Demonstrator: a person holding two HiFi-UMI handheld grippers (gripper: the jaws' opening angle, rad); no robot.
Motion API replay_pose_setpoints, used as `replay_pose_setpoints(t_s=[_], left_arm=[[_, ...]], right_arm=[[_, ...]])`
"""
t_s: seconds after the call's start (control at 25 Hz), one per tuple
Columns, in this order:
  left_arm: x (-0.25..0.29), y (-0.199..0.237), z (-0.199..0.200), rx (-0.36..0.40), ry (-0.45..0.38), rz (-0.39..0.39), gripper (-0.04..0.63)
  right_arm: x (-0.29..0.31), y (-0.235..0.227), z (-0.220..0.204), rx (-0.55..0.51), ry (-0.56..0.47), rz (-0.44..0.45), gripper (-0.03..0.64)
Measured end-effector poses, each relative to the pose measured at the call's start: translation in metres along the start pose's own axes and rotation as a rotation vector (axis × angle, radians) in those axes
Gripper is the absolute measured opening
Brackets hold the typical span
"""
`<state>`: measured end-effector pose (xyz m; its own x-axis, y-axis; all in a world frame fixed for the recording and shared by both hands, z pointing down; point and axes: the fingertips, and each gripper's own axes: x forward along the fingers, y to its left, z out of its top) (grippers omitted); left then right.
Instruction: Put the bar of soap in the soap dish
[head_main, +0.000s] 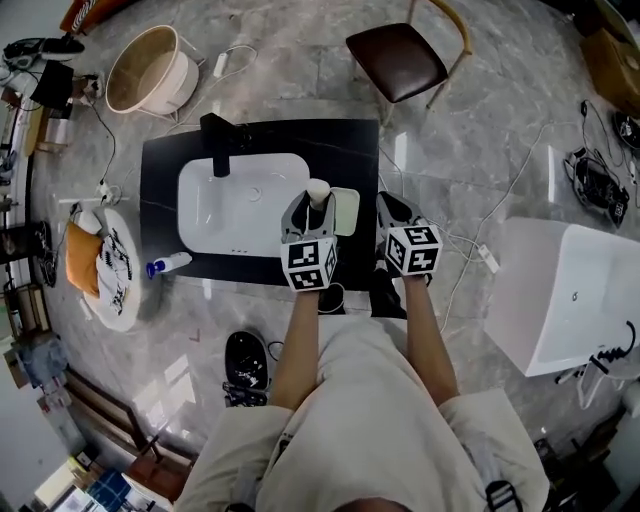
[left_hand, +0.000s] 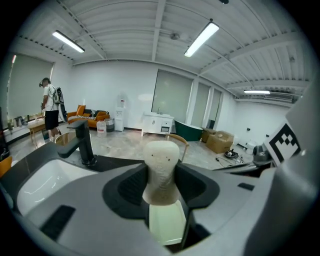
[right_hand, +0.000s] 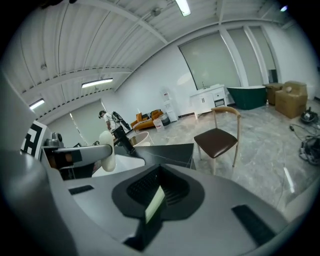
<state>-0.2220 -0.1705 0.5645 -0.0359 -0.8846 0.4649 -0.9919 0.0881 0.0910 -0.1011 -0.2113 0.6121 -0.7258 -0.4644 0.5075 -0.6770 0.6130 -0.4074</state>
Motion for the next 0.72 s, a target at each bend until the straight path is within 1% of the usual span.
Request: replay_pose_setpoints(t_s=[0.16, 0.36, 0.72], left_arm=[[0.004, -0.003, -0.025, -0.005, 0.067, -0.013, 0.183], [0.01, -0.013, -0.055, -0.006, 0.138, -0.028, 0.183], [0.013, -0.028, -0.089, -0.023, 0.193, -0.048, 0.181]], right_arm=[[-0.002, 0.003, -0.016, 0.019, 0.022, -0.017, 0.004], [-0.012, -0.005, -0.017, 0.033, 0.01, -0.051, 0.005], [-0.034, -0.019, -0.016, 0.042, -0.03, -0.114, 0.005]])
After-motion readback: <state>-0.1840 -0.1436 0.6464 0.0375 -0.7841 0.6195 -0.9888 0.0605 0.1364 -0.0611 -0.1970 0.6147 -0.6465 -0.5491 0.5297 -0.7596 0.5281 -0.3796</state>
